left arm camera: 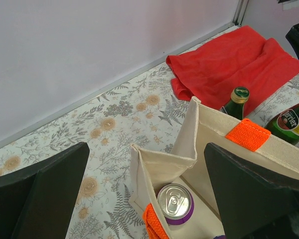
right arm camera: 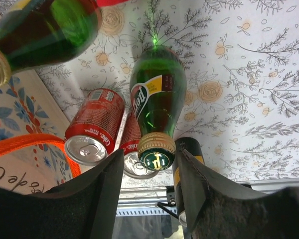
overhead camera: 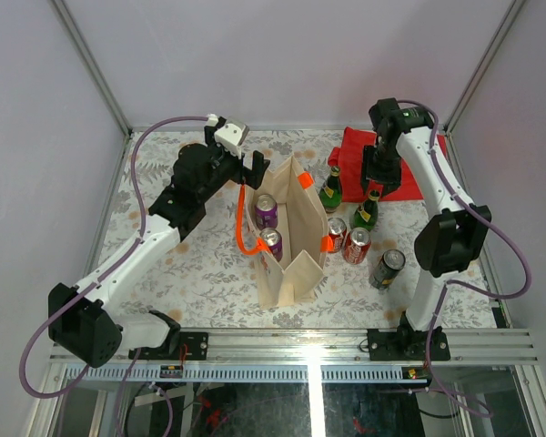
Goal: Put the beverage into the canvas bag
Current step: Adjust the drink at the center of the board.
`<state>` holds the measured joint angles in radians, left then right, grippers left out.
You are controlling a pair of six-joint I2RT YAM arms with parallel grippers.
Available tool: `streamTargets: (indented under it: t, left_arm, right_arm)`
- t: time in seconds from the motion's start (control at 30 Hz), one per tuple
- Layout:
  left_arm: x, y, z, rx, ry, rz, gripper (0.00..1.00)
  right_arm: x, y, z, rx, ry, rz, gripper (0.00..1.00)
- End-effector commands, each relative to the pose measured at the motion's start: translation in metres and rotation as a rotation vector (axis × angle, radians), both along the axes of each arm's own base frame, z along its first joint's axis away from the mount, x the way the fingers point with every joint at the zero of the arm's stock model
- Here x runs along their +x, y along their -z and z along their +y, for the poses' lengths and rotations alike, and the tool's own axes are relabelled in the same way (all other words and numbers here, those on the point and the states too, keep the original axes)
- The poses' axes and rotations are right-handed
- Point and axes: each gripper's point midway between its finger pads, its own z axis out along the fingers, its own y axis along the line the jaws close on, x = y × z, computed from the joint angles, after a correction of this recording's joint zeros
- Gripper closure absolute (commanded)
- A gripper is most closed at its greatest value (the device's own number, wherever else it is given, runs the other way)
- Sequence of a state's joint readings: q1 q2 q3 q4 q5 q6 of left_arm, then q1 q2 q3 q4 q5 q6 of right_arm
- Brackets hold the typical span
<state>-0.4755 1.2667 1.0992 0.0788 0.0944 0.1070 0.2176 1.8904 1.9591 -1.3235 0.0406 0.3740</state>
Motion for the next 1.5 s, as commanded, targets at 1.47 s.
streamTargets:
  t: [1.47]
  left_arm:
    - [-0.001,-0.015,0.000,-0.023,0.014,-0.048,0.00]
  right_arm:
    - [-0.014,0.024,-0.003,-0.084,-0.099,0.148,0.64]
